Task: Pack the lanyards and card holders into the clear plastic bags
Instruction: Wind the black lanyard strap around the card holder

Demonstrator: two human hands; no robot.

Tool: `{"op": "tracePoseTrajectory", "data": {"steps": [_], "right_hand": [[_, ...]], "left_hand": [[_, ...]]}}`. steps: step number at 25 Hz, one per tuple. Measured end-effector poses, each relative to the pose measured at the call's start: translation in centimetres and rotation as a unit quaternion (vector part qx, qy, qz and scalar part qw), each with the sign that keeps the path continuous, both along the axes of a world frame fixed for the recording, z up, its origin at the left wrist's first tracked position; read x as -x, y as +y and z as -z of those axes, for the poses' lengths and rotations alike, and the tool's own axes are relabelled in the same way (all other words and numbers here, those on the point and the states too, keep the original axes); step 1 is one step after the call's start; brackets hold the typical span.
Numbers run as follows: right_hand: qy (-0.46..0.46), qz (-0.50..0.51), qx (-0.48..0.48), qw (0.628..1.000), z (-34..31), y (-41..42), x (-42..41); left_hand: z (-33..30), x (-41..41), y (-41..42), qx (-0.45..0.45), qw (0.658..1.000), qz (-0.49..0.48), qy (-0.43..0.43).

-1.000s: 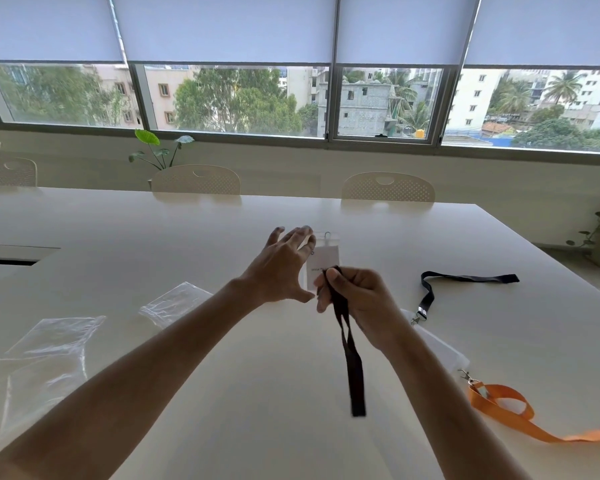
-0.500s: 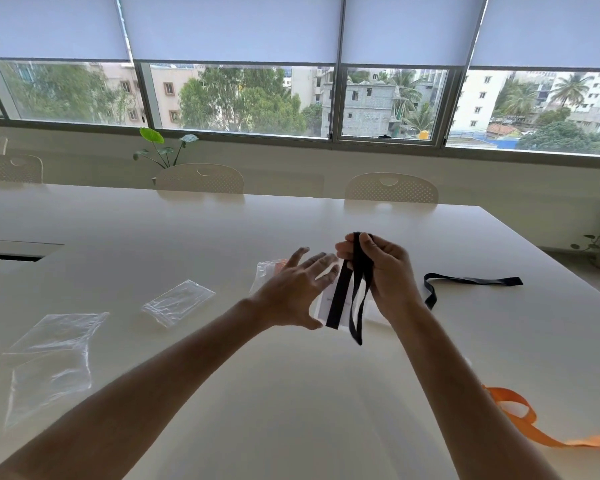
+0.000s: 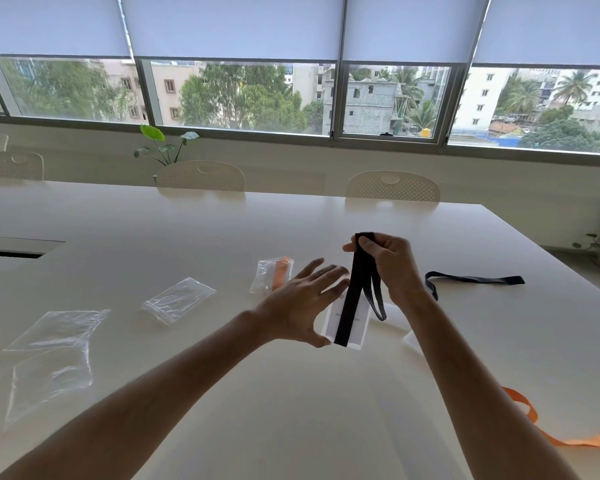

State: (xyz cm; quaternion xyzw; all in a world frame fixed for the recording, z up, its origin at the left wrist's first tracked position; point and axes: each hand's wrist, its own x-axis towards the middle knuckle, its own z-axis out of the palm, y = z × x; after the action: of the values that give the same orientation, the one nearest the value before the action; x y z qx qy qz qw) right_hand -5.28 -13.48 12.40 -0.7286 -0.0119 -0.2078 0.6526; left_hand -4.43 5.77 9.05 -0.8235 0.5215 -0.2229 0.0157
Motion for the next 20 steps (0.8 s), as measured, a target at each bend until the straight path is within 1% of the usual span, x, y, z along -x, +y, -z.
{"op": "tracePoseTrajectory", "data": {"steps": [4,6,9,11,13,14,16,18,20], "right_hand": [[0.027,-0.024,0.000,0.999,1.3,-0.7,-0.2],[0.047,-0.045,-0.012,0.998,1.9,-1.0,-0.5],[0.075,-0.057,-0.076,0.993,3.4,-1.4,-0.1],[0.092,-0.050,-0.099,0.990,4.9,-1.3,0.4],[0.093,-0.031,-0.142,0.985,6.4,-0.7,0.7],[0.097,-0.025,-0.147,0.984,6.8,-0.4,0.8],[0.107,-0.004,-0.188,0.976,6.8,0.3,0.4],[0.112,-0.014,-0.200,0.973,7.2,1.1,0.3],[0.091,-0.030,-0.210,0.973,7.7,2.0,0.8]], "left_hand": [[0.0,0.3,-0.2,0.037,0.999,0.019,-0.010],[0.2,0.4,-0.2,0.064,0.998,0.022,0.011],[0.4,0.5,-0.2,0.108,0.992,0.013,0.064],[0.5,0.4,-0.2,0.131,0.988,0.003,0.086],[0.6,0.3,-0.3,0.144,0.985,-0.006,0.092],[0.6,0.1,-0.3,0.150,0.984,-0.012,0.092],[0.7,-0.1,-0.3,0.169,0.981,-0.032,0.095],[0.7,-0.6,-0.2,0.186,0.977,-0.054,0.091],[0.6,-1.0,-0.1,0.189,0.975,-0.076,0.088]]}}
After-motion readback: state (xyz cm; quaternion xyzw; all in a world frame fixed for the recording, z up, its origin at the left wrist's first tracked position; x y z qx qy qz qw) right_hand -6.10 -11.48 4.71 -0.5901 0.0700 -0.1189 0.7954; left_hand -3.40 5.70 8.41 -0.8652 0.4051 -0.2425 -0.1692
